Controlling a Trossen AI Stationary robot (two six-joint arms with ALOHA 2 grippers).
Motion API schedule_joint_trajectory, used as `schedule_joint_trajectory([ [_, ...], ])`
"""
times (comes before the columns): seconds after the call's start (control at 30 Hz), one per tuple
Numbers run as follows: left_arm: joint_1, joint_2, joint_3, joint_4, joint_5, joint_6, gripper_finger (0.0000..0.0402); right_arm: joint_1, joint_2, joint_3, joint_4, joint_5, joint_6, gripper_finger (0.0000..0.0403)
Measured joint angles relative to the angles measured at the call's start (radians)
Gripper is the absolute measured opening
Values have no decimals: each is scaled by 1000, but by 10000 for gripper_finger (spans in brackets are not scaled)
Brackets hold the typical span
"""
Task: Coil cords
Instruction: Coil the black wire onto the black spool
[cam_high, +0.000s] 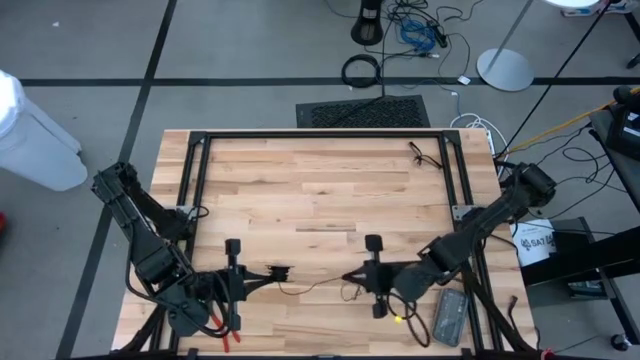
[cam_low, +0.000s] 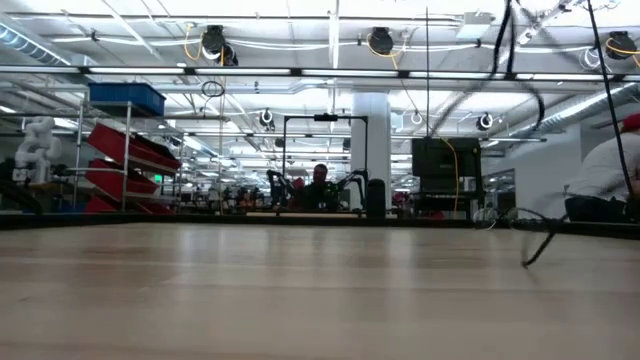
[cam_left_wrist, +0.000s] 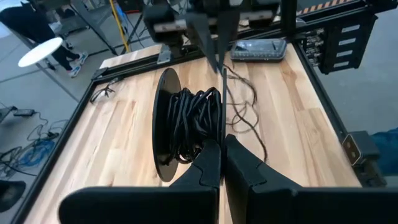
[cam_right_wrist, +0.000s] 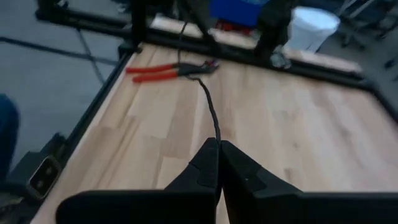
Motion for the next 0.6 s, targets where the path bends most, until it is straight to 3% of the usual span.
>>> schedule_joint_trajectory([
  [0.2,0,0,0,1,-3,-3,8,11,-40,0,14,62,-54,0],
  [0.6,4,5,0,3,24,-5,8,40,-42,43,129,13,-170,0],
])
